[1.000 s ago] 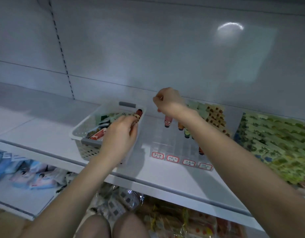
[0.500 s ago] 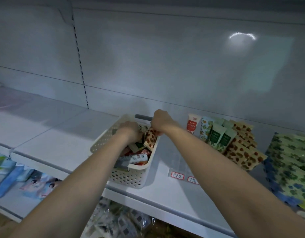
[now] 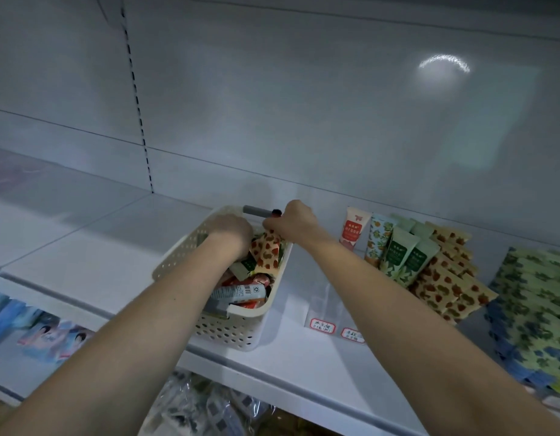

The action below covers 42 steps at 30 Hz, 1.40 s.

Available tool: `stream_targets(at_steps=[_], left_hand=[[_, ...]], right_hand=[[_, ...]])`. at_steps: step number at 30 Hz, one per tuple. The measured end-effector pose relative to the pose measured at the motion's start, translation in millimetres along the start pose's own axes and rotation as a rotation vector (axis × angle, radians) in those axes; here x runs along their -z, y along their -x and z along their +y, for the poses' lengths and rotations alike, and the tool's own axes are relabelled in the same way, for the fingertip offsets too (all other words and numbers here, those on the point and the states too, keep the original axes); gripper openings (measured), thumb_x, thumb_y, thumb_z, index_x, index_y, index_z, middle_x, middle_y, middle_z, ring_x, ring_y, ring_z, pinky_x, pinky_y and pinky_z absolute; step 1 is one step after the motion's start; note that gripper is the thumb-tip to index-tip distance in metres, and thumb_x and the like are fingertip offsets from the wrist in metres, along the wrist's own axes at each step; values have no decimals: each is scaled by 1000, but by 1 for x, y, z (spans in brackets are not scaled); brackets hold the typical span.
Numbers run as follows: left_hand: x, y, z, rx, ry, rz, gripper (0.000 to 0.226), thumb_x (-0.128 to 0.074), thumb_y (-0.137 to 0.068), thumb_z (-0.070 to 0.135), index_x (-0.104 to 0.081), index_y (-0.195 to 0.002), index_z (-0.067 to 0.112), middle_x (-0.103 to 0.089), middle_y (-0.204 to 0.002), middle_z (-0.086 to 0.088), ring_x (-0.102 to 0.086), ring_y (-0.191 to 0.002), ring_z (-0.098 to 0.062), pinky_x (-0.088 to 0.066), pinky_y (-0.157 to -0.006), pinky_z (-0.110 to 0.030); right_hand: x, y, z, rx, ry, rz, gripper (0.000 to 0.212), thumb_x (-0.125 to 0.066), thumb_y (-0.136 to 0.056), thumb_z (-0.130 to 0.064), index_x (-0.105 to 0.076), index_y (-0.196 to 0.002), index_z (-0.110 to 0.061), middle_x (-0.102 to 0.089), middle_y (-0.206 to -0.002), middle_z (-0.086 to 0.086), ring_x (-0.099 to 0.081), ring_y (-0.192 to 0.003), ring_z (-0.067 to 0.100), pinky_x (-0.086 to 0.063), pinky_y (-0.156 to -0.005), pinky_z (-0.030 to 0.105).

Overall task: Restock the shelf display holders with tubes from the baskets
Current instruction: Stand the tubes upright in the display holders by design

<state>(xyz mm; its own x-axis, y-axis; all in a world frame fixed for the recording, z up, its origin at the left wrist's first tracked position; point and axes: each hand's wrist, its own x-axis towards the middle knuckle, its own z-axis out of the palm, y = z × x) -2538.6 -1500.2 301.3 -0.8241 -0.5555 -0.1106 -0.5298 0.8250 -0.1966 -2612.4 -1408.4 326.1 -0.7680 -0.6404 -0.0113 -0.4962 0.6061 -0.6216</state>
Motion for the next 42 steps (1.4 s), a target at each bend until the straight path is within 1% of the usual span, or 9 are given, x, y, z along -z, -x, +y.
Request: stream_targets(at_steps=[3,6,12,16,23,28,36,38,42], left_hand=[[0,5,-4,-14,30,30,23,-49,-92,14,-58,-113,9,-59,-112,-7,-57,-101,-20,-44,-78,-25],[1,10,-15,18,242,40,18,-49,-93,19,-59,-103,7,-57,-87,-5,-52,-77,-18,-41,-66,-26],[-1,43,-30,169,1061,271,21,-52,-92,15,-49,-72,9,-48,-67,-5,-49,-68,-23,-36,-58,-28],[8,77,-15,211,1460,395,13,-50,-93,15,-56,-93,4,-52,-71,-3,-51,-64,-19,-43,-50,-22],[6,134,34,89,1714,413,15,-54,-92,15,-53,-106,13,-65,-92,-1,-63,-82,-14,-54,-80,-38],[-6,160,73,-91,1726,304,24,-55,-91,6,-49,-114,11,-64,-99,-4,-67,-77,-9,-54,-67,-29],[-36,180,118,-110,1707,168,22,-51,-94,11,-49,-115,16,-62,-98,-2,-63,-82,-9,-55,-68,-27],[-40,182,123,-130,1731,150,23,-49,-96,12,-48,-117,20,-62,-99,0,-64,-84,-10,-54,-67,-27],[-45,181,128,-120,1783,143,24,-49,-96,18,-45,-117,28,-60,-107,2,-64,-90,-15,-51,-69,-29]], right_hand=[[6,2,1,-5,-164,35,26,-62,-82,-23,-48,-64,-10,-46,-58,1,-44,-50,13,-39,-49,25],[15,7,0,7,-346,46,23,-65,-81,-20,-53,-66,-8,-54,-63,5,-53,-56,17,-54,-64,33],[37,29,2,-63,-852,43,20,-63,-85,-9,-50,-70,-3,-57,-72,11,-59,-53,17,-57,-67,31],[48,54,12,-141,-1209,-39,9,-59,-88,-2,-54,-83,5,-58,-83,18,-63,-66,24,-58,-66,30],[64,122,49,-258,-1781,-221,16,-52,-92,-10,-58,-82,1,-66,-70,19,-65,-65,25,-57,-61,32],[67,161,87,-155,-1520,-197,10,-50,-91,-3,-56,-99,-3,-64,-90,10,-61,-83,18,-59,-65,26],[82,202,161,-142,-931,254,16,-61,-89,-15,-59,-103,-6,-66,-93,6,-66,-83,16,-56,-80,28],[91,208,178,-137,-734,411,13,-65,-86,-12,-59,-97,-10,-66,-93,9,-66,-86,25,-55,-83,39],[104,214,198,-126,-435,568,20,-69,-82,-13,-52,-77,-20,-60,-77,0,-57,-71,18,-49,-68,31]])
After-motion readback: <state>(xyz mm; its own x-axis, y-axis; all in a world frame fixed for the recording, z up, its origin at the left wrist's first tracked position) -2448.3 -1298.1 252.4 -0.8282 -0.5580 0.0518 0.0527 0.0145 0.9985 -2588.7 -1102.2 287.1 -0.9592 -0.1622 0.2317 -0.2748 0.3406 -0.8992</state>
